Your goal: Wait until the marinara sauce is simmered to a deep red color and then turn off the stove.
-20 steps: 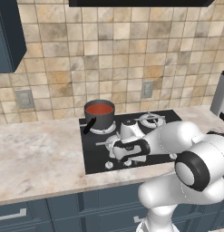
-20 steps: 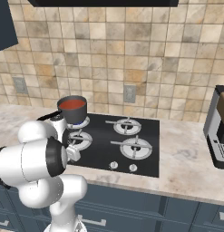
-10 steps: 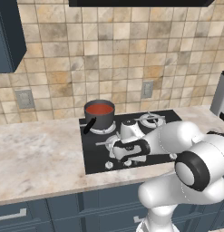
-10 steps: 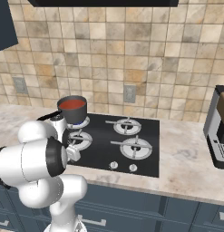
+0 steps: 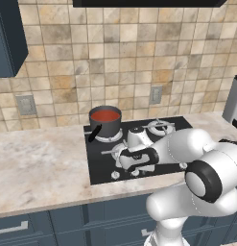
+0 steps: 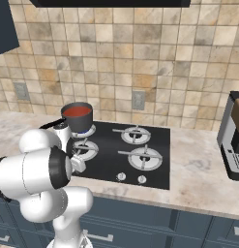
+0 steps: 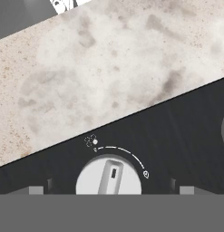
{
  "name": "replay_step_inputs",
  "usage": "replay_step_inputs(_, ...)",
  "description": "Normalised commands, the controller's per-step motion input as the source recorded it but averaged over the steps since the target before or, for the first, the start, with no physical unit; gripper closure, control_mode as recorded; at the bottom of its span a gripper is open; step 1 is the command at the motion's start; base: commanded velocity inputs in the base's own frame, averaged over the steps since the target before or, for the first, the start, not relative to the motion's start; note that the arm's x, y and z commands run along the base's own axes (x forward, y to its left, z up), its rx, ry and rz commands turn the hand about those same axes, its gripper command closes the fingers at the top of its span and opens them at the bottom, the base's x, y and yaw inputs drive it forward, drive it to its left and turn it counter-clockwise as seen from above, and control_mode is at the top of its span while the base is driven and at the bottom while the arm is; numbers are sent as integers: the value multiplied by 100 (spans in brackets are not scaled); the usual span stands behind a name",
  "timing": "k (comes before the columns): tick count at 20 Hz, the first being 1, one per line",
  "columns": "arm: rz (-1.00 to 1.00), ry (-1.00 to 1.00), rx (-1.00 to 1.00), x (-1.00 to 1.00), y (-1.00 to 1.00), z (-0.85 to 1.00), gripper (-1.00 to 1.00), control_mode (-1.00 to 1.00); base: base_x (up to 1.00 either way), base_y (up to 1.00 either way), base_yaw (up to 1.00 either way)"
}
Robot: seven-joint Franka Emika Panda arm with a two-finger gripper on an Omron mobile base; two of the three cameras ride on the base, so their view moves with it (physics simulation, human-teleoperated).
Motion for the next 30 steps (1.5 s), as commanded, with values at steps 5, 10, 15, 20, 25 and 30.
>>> replay_step_inputs(5,0,0,0,0,0,0,-100,-100,0,0,0)
replay_step_inputs(10,0,0,0,0,0,0,-100,-100,0,0,0)
replay_step_inputs(15,0,0,0,0,0,0,-100,-100,0,0,0)
replay_step_inputs(20,0,0,0,0,0,0,-100,-100,0,0,0)
replay_step_inputs(25,0,0,0,0,0,0,-100,-100,0,0,0)
replay_step_inputs(30,0,0,0,0,0,0,-100,-100,0,0,0)
